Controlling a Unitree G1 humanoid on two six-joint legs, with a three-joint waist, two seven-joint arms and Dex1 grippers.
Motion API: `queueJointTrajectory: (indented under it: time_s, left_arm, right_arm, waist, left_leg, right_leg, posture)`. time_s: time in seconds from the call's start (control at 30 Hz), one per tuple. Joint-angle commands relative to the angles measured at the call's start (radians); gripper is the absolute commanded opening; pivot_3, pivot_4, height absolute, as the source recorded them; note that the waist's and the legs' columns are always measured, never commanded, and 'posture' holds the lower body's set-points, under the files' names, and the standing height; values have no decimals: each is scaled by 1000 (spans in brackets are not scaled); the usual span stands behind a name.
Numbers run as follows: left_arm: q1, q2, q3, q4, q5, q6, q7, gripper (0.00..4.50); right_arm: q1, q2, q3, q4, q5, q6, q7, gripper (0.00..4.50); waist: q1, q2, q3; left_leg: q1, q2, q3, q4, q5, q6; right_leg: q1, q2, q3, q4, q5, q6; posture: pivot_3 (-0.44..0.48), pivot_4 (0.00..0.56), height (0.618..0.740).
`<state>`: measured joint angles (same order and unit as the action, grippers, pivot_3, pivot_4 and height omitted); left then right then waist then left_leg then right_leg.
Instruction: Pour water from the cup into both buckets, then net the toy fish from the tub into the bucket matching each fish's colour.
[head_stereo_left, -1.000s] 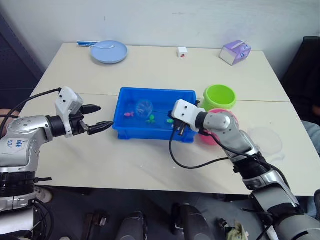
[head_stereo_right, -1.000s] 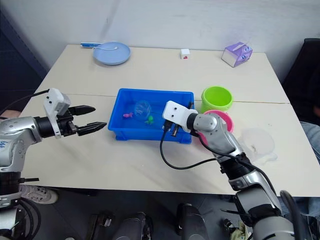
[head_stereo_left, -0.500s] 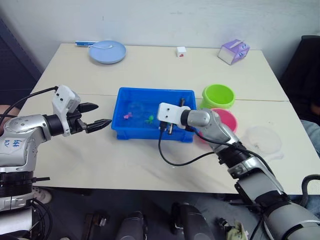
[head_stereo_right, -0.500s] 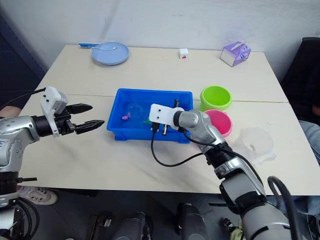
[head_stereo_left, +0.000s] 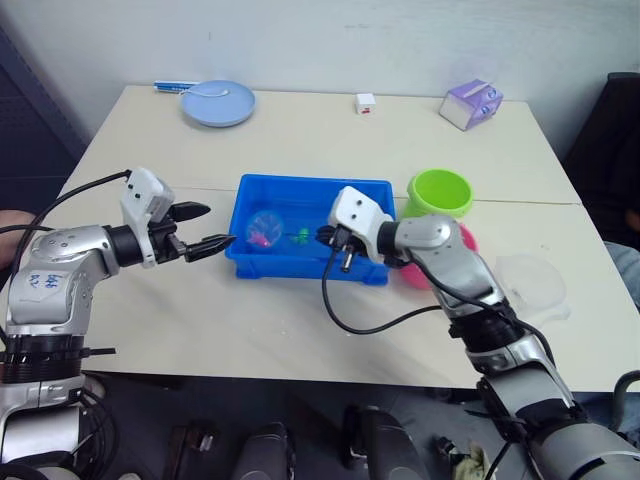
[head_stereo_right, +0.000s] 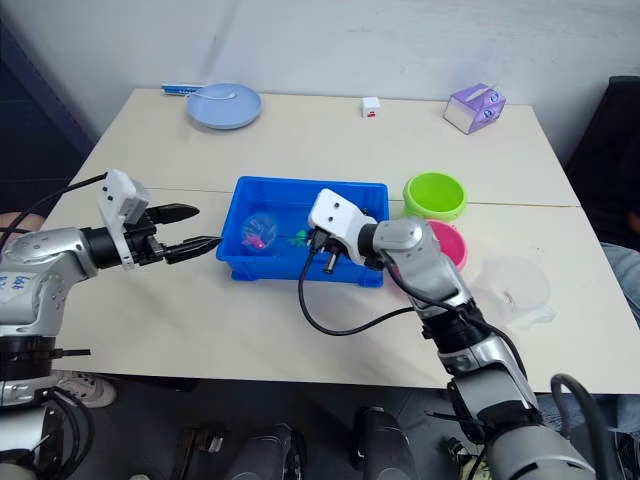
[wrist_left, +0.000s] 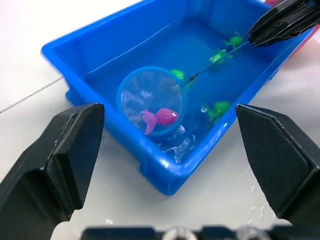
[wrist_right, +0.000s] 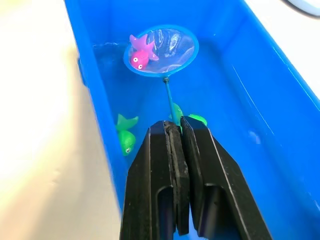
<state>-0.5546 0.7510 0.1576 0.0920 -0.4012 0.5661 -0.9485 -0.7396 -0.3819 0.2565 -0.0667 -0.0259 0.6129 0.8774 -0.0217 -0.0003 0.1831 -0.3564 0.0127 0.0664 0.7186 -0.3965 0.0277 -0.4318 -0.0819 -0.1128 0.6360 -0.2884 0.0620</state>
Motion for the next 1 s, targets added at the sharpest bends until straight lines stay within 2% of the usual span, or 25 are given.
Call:
queueJointTrajectory:
  time_s: [0.03,0.13,0.37,0.63,0.77,0.9,1.0]
  left_arm:
    - [-49,-24,-37,-15,-40,3,-56,4500]
    - [-90,-54,-78,-9,-49,2,-94,4500]
    - [-260,-207,-195,144,-19,-82,-179,4500]
    - [-376,-348,-278,301,5,-171,-287,4500]
    - [-425,-401,-294,395,28,-228,-323,4500]
    - [-452,-425,-290,454,44,-267,-341,4500]
    - [-461,-437,-283,480,53,-287,-348,4500]
  right_arm:
    - [41,-58,-92,-171,44,93,-22,756]
    - [101,-108,-158,-294,80,159,-37,756]
    - [406,-224,-489,-719,154,390,-107,756]
    - [642,-291,-824,-959,177,495,-131,756]
    - [875,-452,-882,-976,30,268,-110,756]
    - [1008,-547,-866,-946,-112,49,-132,756]
    - [1135,-675,-882,-861,-349,-285,-133,756]
  waist:
    - [1,0,0]
    - [6,0,0]
    - [36,0,0]
    - [42,0,0]
    - [47,0,0]
    - [42,-1,0]
    - [42,0,0]
  left_leg:
    - [0,0,0,0,0,0]
    - [0,0,0,0,0,0]
    - [0,-1,2,0,0,0]
    - [1,-1,4,-1,0,0]
    - [2,-2,6,-2,0,1]
    - [3,-2,7,-2,0,1]
    - [4,-1,8,-2,0,1]
  right_leg:
    - [0,0,0,0,0,0]
    - [0,0,0,0,0,0]
    - [0,2,1,-1,0,0]
    - [0,4,3,0,0,0]
    - [0,5,4,-1,0,0]
    - [1,6,5,-1,0,0]
    - [1,5,6,0,0,0]
  posture:
    - [0,150,739]
    - [0,150,739]
    - [0,150,739]
    - [0,150,739]
    - [0,150,739]
    - [0,150,739]
    - [0,150,739]
